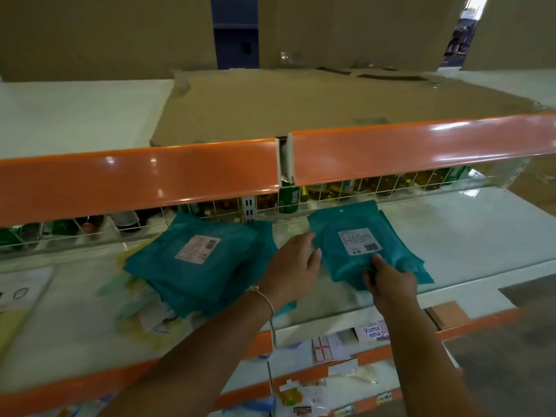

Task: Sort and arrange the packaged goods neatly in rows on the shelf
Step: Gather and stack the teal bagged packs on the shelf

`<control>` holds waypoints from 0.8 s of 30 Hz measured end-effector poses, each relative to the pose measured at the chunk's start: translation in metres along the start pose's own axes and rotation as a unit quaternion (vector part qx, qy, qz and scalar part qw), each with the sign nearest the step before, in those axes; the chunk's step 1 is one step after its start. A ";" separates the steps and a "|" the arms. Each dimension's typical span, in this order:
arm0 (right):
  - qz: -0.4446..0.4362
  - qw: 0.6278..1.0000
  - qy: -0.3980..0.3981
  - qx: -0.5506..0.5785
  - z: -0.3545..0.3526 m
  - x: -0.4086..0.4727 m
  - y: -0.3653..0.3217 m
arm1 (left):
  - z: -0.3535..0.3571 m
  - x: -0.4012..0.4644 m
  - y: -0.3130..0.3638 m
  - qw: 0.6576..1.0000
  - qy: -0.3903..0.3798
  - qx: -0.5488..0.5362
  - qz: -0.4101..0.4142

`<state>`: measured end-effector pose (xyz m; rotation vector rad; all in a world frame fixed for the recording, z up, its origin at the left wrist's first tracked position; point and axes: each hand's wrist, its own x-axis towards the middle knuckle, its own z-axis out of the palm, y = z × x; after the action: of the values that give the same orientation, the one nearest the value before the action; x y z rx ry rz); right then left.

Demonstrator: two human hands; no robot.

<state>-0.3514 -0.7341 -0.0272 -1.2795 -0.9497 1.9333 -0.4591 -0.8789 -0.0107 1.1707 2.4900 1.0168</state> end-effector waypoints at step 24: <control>-0.089 0.975 0.033 -0.200 -0.009 -0.022 0.017 | -0.002 -0.020 -0.027 0.999 -0.038 0.002 0.007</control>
<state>-0.3374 -0.7593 -0.0332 -1.4100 -1.4185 1.6022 -0.4626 -0.9065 -0.0293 1.2060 2.4294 0.9524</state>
